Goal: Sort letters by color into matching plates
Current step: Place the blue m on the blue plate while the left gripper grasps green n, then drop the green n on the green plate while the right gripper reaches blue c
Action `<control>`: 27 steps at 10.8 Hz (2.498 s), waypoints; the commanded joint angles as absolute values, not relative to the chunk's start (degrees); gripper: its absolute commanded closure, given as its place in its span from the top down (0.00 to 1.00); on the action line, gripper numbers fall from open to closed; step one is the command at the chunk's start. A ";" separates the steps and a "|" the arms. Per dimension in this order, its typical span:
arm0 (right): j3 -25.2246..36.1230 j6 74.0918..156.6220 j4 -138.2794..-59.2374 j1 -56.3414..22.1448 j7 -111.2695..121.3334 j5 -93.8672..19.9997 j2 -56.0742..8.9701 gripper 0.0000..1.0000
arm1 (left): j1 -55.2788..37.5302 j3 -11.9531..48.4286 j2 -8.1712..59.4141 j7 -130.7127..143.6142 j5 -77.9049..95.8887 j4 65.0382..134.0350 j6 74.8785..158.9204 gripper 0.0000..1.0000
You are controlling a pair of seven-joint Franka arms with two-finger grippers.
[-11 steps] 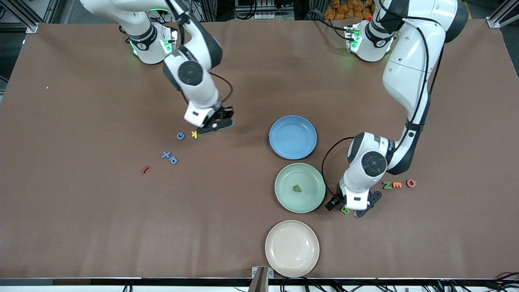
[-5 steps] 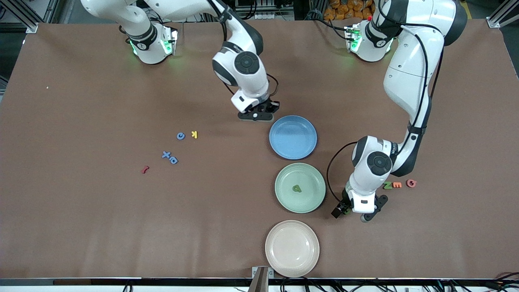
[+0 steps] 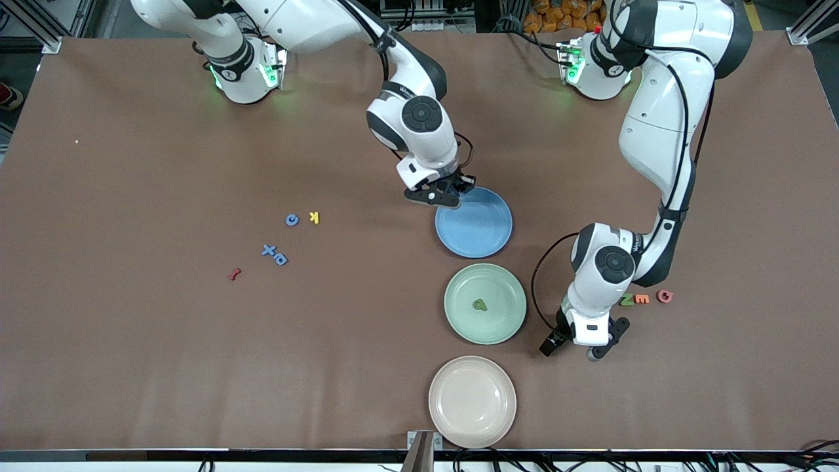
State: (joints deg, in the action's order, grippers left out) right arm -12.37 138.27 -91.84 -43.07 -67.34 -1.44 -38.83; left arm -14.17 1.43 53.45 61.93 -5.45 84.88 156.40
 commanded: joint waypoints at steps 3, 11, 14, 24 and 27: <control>-10.46 141.68 -83.68 -45.79 -73.48 -1.41 -45.09 0.40 | -15.12 0.35 55.28 61.17 -9.40 83.67 157.41 1.00; -11.78 116.15 -92.77 -34.48 -52.01 0.70 -28.96 0.77 | -15.12 0.44 51.69 61.43 -9.49 83.94 153.13 0.00; -11.69 112.06 -108.23 -26.31 -34.95 0.70 -17.53 0.76 | -15.99 1.23 48.26 61.96 -8.79 83.94 146.79 0.00; -11.60 136.04 -132.97 -9.15 -10.63 5.34 -10.28 0.70 | -23.91 3.78 46.06 75.15 -10.02 84.02 142.91 1.00; -11.60 142.27 -135.34 -8.26 -10.63 5.89 -12.21 0.69 | -21.98 -1.64 45.79 74.19 -10.02 83.76 142.73 1.00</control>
